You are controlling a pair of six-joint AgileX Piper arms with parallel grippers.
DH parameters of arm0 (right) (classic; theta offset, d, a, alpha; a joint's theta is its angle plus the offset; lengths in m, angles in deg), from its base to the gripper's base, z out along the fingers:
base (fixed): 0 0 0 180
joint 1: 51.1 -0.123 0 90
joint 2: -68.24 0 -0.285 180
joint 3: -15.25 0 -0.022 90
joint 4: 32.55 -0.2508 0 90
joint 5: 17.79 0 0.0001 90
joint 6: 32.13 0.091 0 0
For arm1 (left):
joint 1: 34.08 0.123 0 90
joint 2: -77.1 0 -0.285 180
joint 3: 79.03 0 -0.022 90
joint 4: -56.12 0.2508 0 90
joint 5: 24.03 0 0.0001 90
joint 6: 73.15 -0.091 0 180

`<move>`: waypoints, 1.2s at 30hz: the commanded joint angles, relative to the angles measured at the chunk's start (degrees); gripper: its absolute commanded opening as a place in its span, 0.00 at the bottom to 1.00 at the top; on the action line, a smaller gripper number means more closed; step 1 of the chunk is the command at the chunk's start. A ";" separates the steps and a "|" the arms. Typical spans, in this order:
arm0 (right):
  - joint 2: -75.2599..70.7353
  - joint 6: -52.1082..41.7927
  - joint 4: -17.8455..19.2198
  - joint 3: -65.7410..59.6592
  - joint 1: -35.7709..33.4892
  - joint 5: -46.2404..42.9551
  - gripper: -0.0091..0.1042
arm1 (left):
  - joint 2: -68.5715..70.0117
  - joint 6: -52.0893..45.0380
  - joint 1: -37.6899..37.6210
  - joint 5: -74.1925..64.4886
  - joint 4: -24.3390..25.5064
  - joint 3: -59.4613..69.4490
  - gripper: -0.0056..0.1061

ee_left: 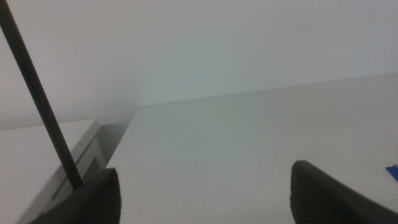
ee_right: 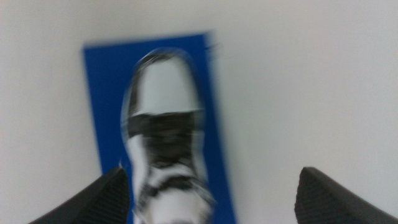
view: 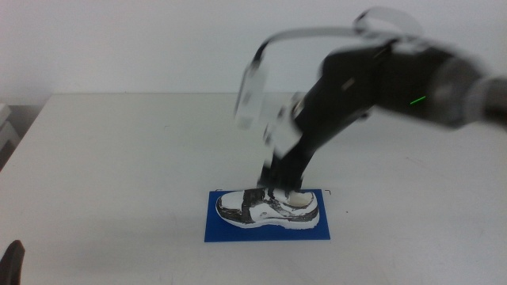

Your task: Use one arm to grab the shoe from the table and place it on the mat.

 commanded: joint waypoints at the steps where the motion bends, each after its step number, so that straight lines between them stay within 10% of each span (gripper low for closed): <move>1: -8.50 7.87 0.95 0.89 1.96 -2.09 0.74 | 0.38 0.32 -0.22 4.66 -0.49 0.29 0.89; 10: -31.81 34.00 6.82 -19.57 12.96 -17.70 0.72 | 0.38 0.32 -0.22 4.66 -0.49 0.29 0.89; 36: -87.46 59.42 17.91 -73.19 23.54 -41.80 0.72 | 0.38 0.32 -0.22 4.66 -0.49 0.29 0.89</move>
